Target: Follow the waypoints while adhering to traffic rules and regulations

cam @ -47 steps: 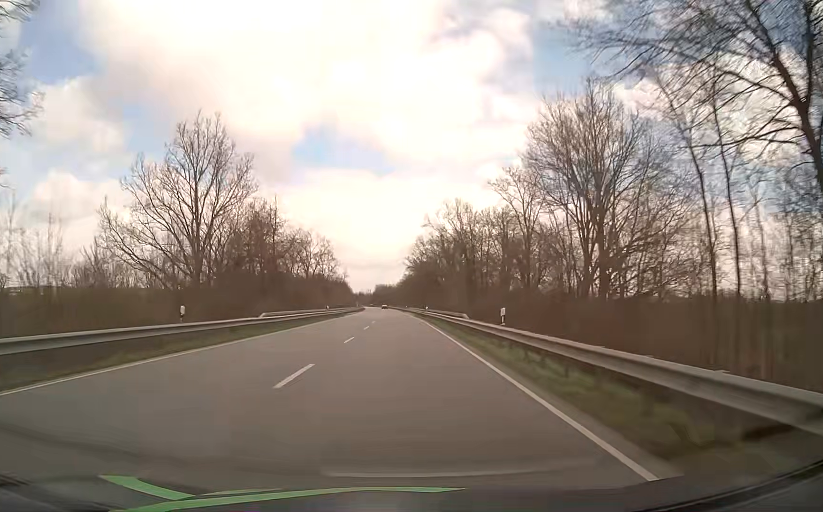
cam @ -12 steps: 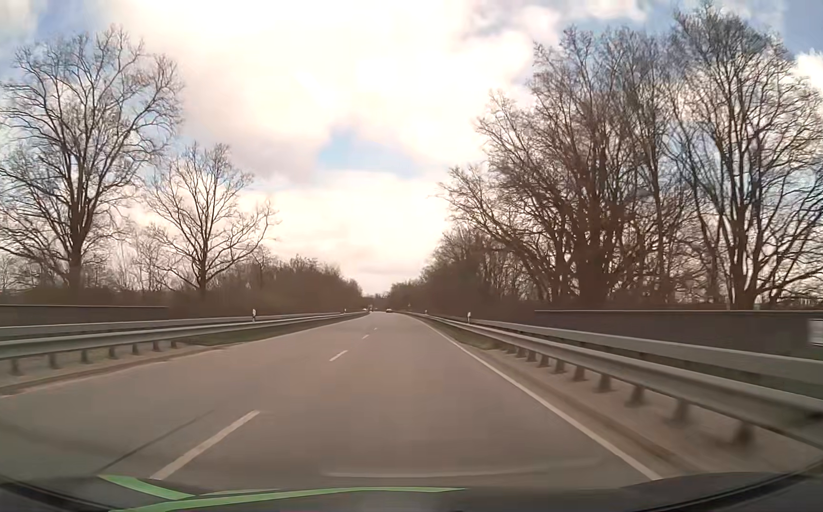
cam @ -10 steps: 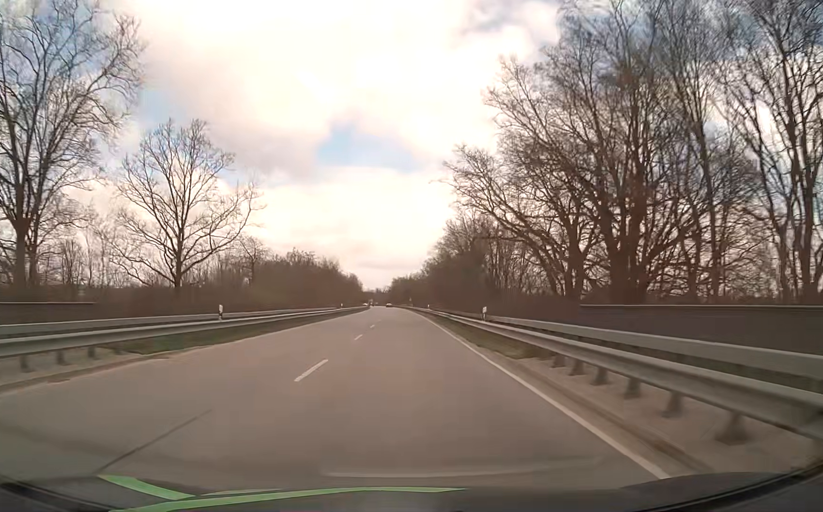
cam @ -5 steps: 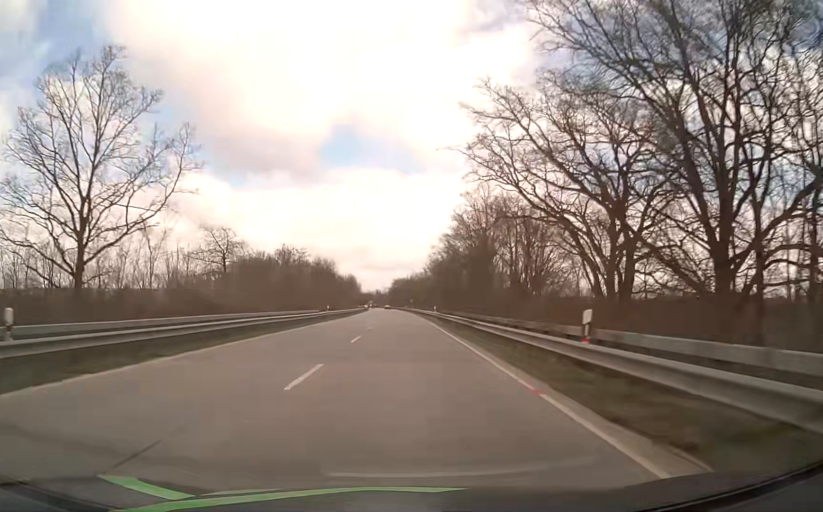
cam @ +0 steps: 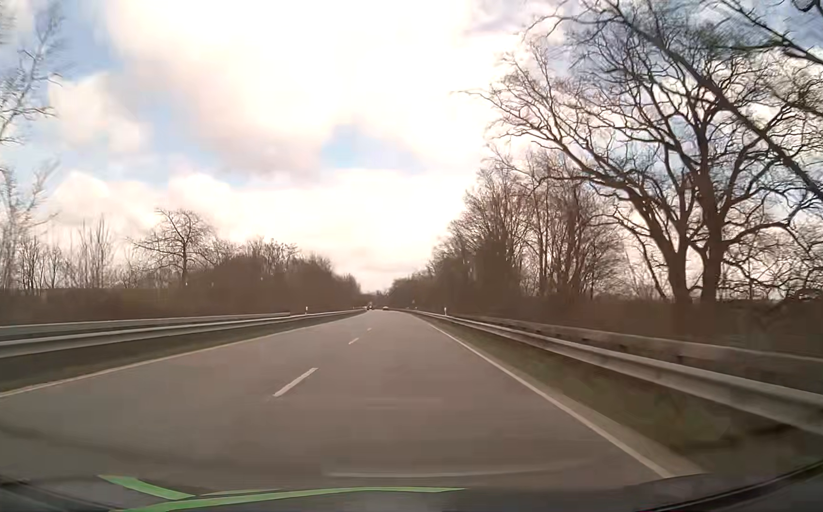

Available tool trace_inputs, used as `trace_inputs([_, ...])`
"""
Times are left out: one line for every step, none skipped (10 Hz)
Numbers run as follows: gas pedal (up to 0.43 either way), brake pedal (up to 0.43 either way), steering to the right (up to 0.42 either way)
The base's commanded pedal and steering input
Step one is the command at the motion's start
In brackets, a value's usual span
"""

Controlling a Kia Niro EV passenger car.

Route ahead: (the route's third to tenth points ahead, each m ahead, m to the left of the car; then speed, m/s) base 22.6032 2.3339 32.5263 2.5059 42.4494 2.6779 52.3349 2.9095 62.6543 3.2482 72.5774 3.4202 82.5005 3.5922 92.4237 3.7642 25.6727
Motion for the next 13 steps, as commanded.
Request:
trace_inputs([0.220,0.000,-0.001])
trace_inputs([0.220,0.000,-0.001])
trace_inputs([0.220,0.000,-0.001])
trace_inputs([0.220,0.000,-0.001])
trace_inputs([0.220,0.000,-0.001])
trace_inputs([0.220,0.000,-0.001])
trace_inputs([0.220,0.000,-0.001])
trace_inputs([0.220,0.000,-0.001])
trace_inputs([0.220,0.000,-0.001])
trace_inputs([0.220,0.000,-0.001])
trace_inputs([0.220,0.000,-0.001])
trace_inputs([0.220,0.000,-0.001])
trace_inputs([0.220,0.000,-0.001])
